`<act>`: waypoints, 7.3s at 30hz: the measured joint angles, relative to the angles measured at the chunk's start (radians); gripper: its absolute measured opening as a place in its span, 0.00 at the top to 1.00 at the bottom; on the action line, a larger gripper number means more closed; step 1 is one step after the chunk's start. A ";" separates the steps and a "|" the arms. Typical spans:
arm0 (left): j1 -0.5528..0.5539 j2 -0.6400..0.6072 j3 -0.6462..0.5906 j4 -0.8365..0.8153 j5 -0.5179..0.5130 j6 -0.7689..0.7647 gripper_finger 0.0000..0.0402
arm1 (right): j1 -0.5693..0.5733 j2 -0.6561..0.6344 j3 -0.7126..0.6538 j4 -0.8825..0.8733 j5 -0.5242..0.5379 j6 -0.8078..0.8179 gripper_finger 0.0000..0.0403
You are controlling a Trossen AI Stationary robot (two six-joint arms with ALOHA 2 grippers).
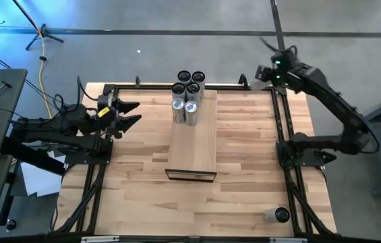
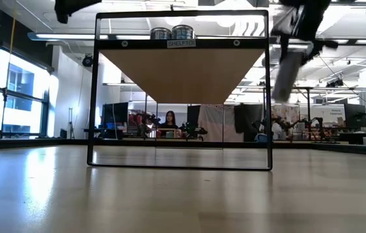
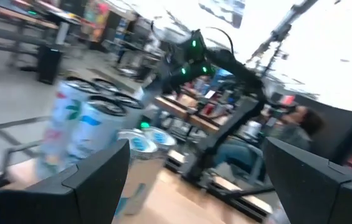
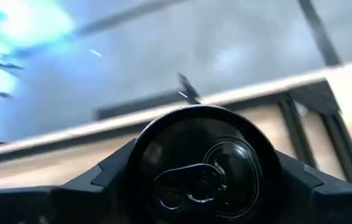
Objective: Place canned beverage on shelf
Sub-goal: Put the top white yellow soda can on the shelf
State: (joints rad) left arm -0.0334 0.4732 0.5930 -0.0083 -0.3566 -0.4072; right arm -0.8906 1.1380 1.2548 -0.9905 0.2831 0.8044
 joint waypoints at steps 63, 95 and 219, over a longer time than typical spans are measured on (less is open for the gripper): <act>-0.099 0.331 0.232 0.124 0.167 0.227 0.16 | 1.078 0.053 -0.034 0.894 -0.129 -0.378 0.40; -0.140 0.393 0.232 0.142 0.125 0.278 0.16 | 1.097 0.058 -0.002 0.734 0.031 -0.359 0.40; -0.130 0.393 0.232 0.133 0.126 0.277 0.16 | 1.113 0.032 -0.040 -0.435 0.127 0.154 0.02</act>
State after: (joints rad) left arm -0.1631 0.8658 0.8246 0.1246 -0.2310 -0.1299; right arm 0.2224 1.1704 1.2148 -1.4257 0.4103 0.9582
